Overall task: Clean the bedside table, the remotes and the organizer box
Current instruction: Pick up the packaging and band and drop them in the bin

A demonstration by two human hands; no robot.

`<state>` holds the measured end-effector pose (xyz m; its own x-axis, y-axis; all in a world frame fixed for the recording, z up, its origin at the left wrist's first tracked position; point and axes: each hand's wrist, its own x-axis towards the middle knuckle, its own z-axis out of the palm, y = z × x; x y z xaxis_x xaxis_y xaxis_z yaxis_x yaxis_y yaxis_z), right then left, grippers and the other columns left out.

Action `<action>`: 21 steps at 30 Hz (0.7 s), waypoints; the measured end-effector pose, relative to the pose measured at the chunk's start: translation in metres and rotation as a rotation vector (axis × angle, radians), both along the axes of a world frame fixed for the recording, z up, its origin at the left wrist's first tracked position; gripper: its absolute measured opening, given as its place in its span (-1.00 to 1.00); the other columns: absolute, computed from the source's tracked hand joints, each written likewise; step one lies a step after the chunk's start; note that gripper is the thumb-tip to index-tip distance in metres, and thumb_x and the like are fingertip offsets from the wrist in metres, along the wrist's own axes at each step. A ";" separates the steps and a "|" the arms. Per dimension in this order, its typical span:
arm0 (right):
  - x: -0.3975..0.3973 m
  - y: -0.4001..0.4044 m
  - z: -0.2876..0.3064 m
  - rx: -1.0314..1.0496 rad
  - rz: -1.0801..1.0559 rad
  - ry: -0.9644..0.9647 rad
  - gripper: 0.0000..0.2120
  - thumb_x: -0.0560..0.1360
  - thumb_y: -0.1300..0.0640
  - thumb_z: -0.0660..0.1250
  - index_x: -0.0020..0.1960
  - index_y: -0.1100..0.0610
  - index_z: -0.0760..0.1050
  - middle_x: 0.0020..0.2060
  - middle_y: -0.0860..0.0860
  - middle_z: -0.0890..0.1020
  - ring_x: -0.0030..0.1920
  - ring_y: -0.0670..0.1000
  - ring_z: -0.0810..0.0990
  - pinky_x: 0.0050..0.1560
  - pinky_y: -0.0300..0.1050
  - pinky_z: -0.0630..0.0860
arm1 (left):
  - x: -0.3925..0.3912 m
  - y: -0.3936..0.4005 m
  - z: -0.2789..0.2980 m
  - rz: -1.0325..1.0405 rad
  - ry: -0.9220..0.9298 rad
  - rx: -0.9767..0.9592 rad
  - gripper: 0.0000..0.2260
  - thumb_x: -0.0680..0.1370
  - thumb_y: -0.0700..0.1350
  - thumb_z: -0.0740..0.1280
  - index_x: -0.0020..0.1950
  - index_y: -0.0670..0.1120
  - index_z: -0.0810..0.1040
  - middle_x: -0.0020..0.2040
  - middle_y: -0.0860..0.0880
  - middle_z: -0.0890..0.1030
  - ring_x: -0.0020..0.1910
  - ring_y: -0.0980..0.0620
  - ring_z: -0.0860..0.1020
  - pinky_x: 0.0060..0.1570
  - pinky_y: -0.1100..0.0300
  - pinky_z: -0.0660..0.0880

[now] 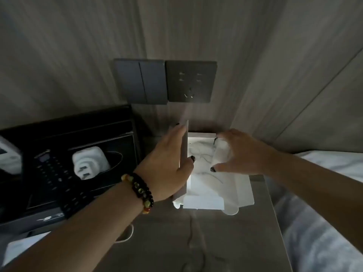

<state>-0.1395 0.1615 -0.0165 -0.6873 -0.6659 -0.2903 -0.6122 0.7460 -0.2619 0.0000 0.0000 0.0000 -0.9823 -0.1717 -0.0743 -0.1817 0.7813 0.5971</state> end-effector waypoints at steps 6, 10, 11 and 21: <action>0.002 -0.002 -0.023 -0.042 -0.009 0.093 -0.06 0.12 -0.34 0.42 0.40 -0.07 0.18 0.20 -0.04 0.49 0.15 0.07 0.49 0.16 0.05 0.51 | -0.006 0.000 -0.018 -0.061 0.167 -0.156 -0.44 0.60 -0.02 0.16 0.56 -0.02 0.05 0.56 0.12 0.04 0.50 0.26 -0.02 0.29 0.55 -0.12; 0.001 0.000 -0.017 -0.087 -0.012 0.154 -0.04 0.19 -0.32 0.44 0.46 -0.07 0.12 0.22 -0.01 0.50 0.14 0.06 0.49 0.12 -0.05 0.52 | -0.005 -0.003 -0.022 -0.062 0.214 -0.205 -0.50 0.61 0.01 0.13 0.54 0.01 0.11 0.56 0.13 0.07 0.51 0.22 0.04 0.33 0.42 -0.03; 0.001 -0.001 -0.014 -0.096 -0.026 0.161 -0.04 0.20 -0.32 0.43 0.48 -0.09 0.10 0.24 0.00 0.50 0.11 0.05 0.49 0.09 -0.08 0.51 | -0.005 -0.003 -0.022 -0.060 0.216 -0.228 -0.51 0.61 0.01 0.13 0.54 0.01 0.13 0.55 0.12 0.09 0.51 0.21 0.06 0.31 0.41 -0.02; 0.053 0.023 0.024 -0.526 -0.036 0.362 -0.21 0.23 -0.23 0.44 0.40 -0.06 0.28 -0.02 -0.12 0.48 0.03 -0.04 0.50 -0.02 -0.22 0.38 | 0.017 0.022 0.024 0.177 0.410 -0.240 -0.67 0.60 -0.02 0.20 0.35 -0.03 0.46 0.32 0.03 0.51 0.31 0.05 0.45 0.23 0.26 0.33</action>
<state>-0.0864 0.1848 0.0076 -0.7055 -0.6305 0.3237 -0.7072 0.5962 -0.3801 0.0168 0.0216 0.0243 -0.8768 -0.3027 0.3737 -0.1116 0.8839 0.4541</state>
